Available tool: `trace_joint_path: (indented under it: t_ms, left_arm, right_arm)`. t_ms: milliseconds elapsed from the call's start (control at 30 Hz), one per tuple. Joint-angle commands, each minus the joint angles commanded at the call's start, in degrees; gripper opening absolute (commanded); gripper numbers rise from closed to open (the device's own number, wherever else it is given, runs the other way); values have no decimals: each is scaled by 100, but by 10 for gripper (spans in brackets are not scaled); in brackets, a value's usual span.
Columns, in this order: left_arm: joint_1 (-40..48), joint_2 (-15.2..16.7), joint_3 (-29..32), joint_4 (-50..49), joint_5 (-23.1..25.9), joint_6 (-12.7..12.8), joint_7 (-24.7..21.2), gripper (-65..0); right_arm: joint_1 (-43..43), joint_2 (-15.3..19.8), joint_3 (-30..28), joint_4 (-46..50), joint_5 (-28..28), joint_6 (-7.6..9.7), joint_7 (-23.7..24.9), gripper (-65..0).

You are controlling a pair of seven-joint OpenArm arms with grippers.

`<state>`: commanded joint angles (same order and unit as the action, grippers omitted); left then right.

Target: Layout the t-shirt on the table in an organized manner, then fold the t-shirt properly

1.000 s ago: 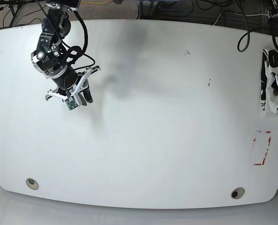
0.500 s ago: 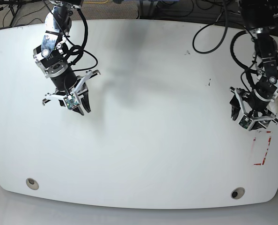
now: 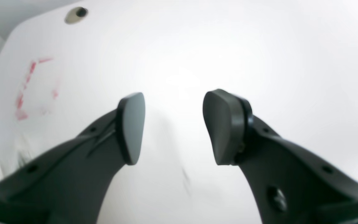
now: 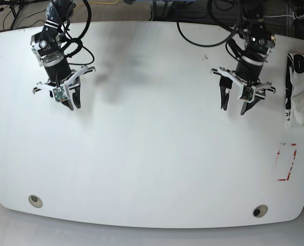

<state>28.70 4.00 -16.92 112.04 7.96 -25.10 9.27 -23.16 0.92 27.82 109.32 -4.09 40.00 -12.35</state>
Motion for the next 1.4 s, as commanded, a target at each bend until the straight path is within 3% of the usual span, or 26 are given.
trace_joint_path:
  t_ms: [167, 300, 567, 900, 1167, 1400]
  left_arm:
    - [774, 44, -26, 97, 0, 0, 9, -350]
    - [1565, 26, -26, 273, 0, 0, 9, -350]
    - [3077, -62, -185, 281, 9, 0, 18, -350]
    - [4290, -79, -255, 105, 18, 0, 26, -350]
    - [3719, -105, -237, -1143, 44, 0, 26, -350]
    - [2576, -598, -62, -2989, 44, 0, 26, -350]
  right_arm:
    - [-862, -123, 123, 237, 668, 0, -9, -547]
    - [-1547, -123, 123, 457, 897, 0, -9, -547]
    - [-2716, -167, 114, 492, 941, 0, -9, -547]
    - [-4009, -334, -105, 290, 941, 0, -9, -547]
    - [-4202, -167, -589, -615, 659, 0, -9, -547]
    - [-3569, -176, -686, -1705, 149, 0, 0, -547]
